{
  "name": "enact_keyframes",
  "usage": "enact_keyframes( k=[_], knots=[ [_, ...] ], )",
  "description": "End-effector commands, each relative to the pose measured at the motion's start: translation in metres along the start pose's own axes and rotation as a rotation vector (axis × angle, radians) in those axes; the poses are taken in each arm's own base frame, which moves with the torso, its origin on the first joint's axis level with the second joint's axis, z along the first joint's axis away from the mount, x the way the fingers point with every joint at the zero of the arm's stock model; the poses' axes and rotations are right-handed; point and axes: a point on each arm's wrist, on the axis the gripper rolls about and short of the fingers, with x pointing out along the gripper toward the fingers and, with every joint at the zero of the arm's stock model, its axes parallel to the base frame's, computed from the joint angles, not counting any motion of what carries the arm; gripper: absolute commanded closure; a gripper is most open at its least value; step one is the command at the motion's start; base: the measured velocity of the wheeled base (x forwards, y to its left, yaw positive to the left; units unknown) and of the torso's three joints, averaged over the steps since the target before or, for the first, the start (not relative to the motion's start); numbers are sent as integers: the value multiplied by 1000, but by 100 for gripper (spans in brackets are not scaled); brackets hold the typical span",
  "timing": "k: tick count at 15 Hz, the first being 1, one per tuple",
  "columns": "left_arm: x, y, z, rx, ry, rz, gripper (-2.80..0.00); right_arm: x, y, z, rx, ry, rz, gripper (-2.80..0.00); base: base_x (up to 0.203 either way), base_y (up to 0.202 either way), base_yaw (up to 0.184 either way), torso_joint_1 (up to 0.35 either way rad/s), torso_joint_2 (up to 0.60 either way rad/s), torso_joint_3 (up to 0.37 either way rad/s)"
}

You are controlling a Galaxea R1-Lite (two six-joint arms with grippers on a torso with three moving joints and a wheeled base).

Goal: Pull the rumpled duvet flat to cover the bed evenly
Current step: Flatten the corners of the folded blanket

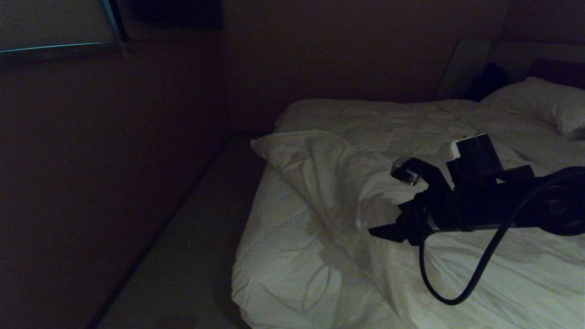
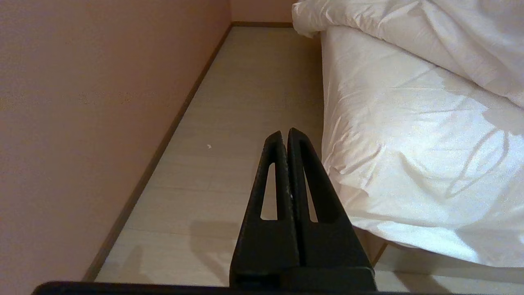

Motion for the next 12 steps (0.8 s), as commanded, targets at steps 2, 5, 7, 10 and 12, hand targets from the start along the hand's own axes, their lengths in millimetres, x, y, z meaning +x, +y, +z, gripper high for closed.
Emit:
enact_keyframes(
  k=[2, 5, 7, 10, 12],
  knots=[
    [0, 0, 0, 0, 1, 1, 0, -6, -2, 2, -6, 37, -133, -280, 0, 0, 0, 0, 0, 0],
    [0, 0, 0, 0, 1, 1, 0, -17, 1, 6, -10, 14, -148, -280, 0, 0, 0, 0, 0, 0],
    [0, 0, 0, 0, 1, 1, 0, -33, 2, 10, -14, -25, -183, -280, 0, 0, 0, 0, 0, 0],
    [0, 0, 0, 0, 1, 1, 0, -37, -1, 19, 6, -82, -205, -280, 0, 0, 0, 0, 0, 0],
    [0, 0, 0, 0, 1, 1, 0, -27, -13, 22, 60, -120, -231, -280, 0, 0, 0, 0, 0, 0]
  ],
)
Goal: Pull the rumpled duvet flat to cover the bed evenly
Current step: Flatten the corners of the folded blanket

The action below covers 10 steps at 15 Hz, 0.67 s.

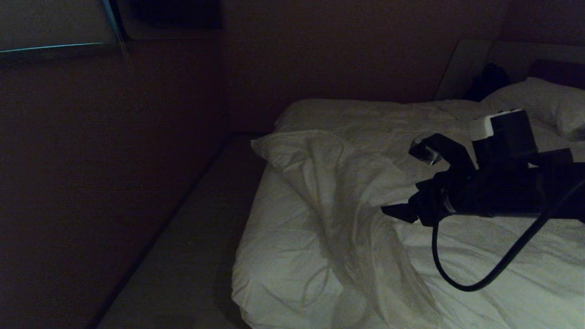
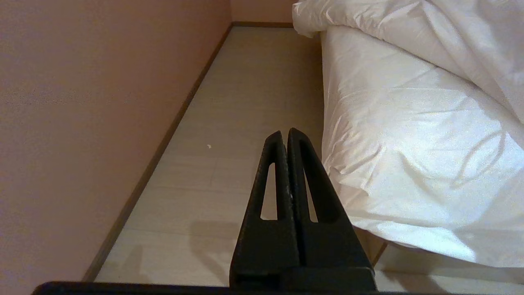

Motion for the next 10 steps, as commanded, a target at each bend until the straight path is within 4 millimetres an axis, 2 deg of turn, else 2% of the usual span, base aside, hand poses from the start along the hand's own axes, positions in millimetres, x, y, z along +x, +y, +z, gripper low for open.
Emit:
enact_keyframes(
  k=[1, 2, 3, 10],
  knots=[
    [0, 0, 0, 0, 0, 0, 0, 20, -16, 5, 91, -68, -46, -280, 0, 0, 0, 0, 0, 0],
    [0, 0, 0, 0, 0, 0, 0, 31, -26, 4, 128, -85, -66, -280, 0, 0, 0, 0, 0, 0],
    [0, 0, 0, 0, 0, 0, 0, 36, -34, 5, 153, -104, -80, 0, 0, 0, 0, 0, 0, 0],
    [0, 0, 0, 0, 0, 0, 0, 66, -88, 15, 460, -130, -52, 0, 0, 0, 0, 0, 0, 0]
  ],
)
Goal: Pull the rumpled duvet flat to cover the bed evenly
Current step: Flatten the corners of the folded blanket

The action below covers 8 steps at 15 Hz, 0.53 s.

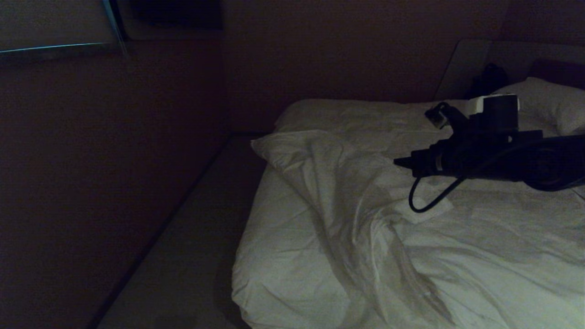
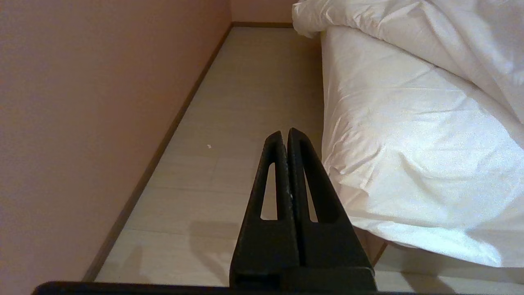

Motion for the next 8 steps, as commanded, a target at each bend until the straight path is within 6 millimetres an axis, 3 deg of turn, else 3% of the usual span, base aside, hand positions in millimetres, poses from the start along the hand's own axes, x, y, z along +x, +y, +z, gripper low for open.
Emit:
enact_keyframes(
  k=[1, 5, 8],
  knots=[
    [0, 0, 0, 0, 0, 1, 0, 22, -19, -6, 192, 70, 23, 0, 0, 0, 0, 0, 0, 0],
    [0, 0, 0, 0, 0, 1, 0, 42, -49, -9, 343, 131, 55, 0, 0, 0, 0, 0, 0, 0],
    [0, 0, 0, 0, 0, 1, 0, 47, -58, -11, 371, 141, 64, 0, 0, 0, 0, 0, 0, 0]
  ],
)
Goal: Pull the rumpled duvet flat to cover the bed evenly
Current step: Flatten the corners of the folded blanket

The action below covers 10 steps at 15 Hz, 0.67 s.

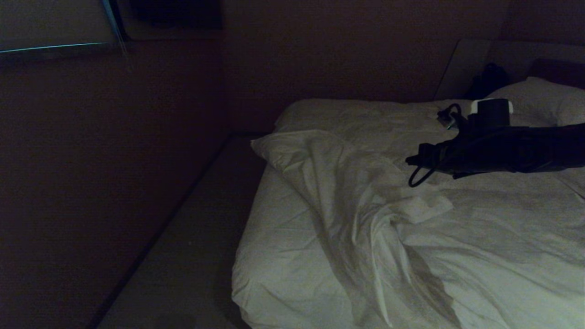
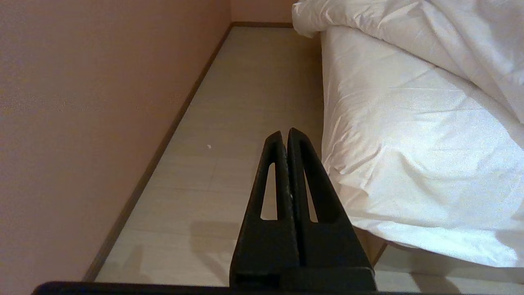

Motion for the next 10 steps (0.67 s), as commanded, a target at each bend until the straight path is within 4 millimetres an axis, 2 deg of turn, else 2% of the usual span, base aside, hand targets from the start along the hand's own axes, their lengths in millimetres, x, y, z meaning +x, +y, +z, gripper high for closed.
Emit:
enact_keyframes(
  k=[1, 4, 7, 10],
  knots=[
    [0, 0, 0, 0, 1, 1, 0, 14, -13, -9, 76, 57, 7, 0, 0, 0, 0, 0, 0, 0],
    [0, 0, 0, 0, 1, 1, 0, 25, -27, -15, 86, 75, -12, 0, 0, 0, 0, 0, 0, 0],
    [0, 0, 0, 0, 1, 1, 0, 23, -36, -14, 67, 71, -35, 0, 0, 0, 0, 0, 0, 0],
    [0, 0, 0, 0, 1, 1, 0, 27, -53, -18, 7, 75, -108, 0, 0, 0, 0, 0, 0, 0]
  ],
)
